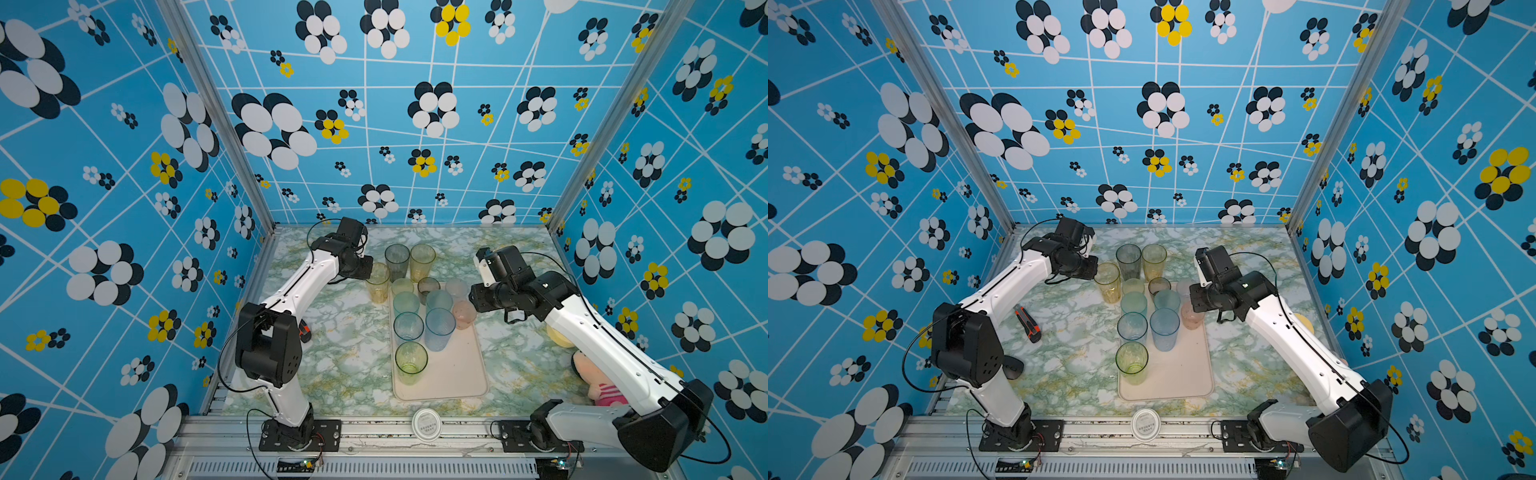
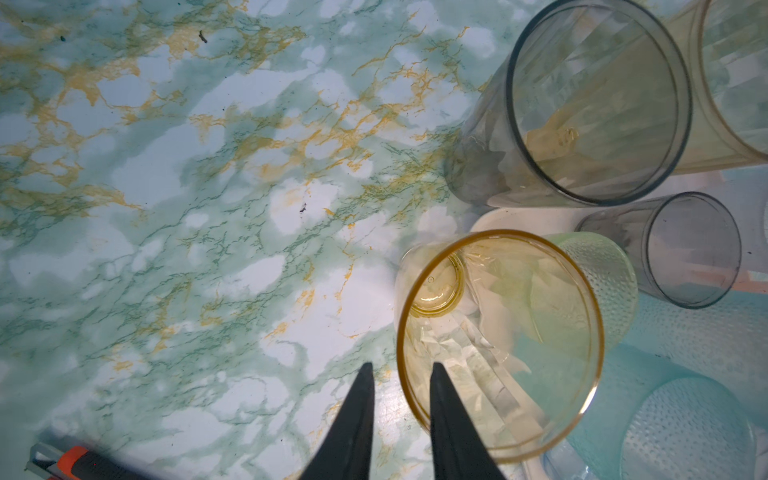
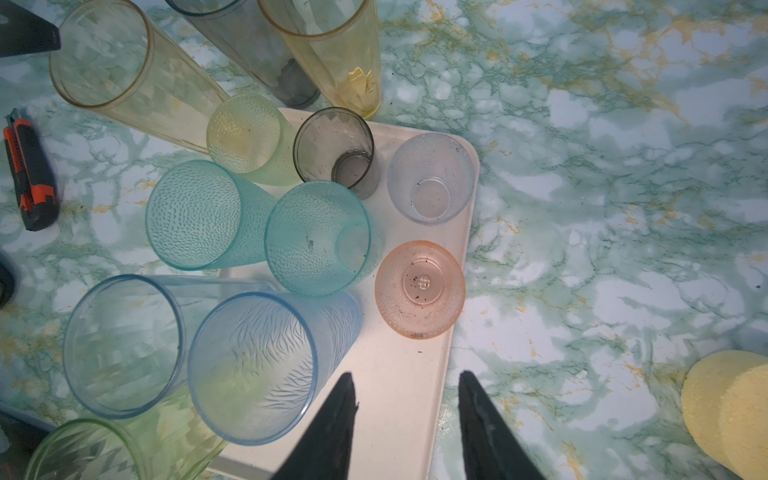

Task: Place the glasses into the tray
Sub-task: 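Lower the left gripper onto the amber glass rim and close it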

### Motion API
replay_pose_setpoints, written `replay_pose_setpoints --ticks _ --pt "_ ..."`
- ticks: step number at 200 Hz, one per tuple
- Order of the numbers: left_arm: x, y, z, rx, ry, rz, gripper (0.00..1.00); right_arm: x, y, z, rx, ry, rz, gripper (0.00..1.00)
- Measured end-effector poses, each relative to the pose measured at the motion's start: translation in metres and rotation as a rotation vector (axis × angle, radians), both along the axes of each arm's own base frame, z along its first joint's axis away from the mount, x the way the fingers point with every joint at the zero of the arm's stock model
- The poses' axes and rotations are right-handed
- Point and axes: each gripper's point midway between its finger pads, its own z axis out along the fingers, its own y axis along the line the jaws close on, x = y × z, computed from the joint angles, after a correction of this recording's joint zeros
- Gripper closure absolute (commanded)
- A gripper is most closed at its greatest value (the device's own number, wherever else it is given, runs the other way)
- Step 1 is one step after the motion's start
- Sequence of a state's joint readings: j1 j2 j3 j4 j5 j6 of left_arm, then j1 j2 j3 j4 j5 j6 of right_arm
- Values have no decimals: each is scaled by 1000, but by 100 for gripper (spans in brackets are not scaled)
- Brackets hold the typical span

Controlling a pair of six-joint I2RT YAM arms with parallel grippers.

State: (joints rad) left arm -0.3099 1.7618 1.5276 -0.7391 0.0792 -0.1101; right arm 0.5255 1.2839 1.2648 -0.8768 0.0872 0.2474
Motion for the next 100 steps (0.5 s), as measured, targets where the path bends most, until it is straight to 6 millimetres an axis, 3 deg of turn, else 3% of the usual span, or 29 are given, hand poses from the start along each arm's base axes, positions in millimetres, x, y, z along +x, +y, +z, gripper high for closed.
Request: replay_pose_setpoints --ticks 100 --pt "9 -7 -11 49 31 -31 80 1 -3 -8 7 18 -6 57"
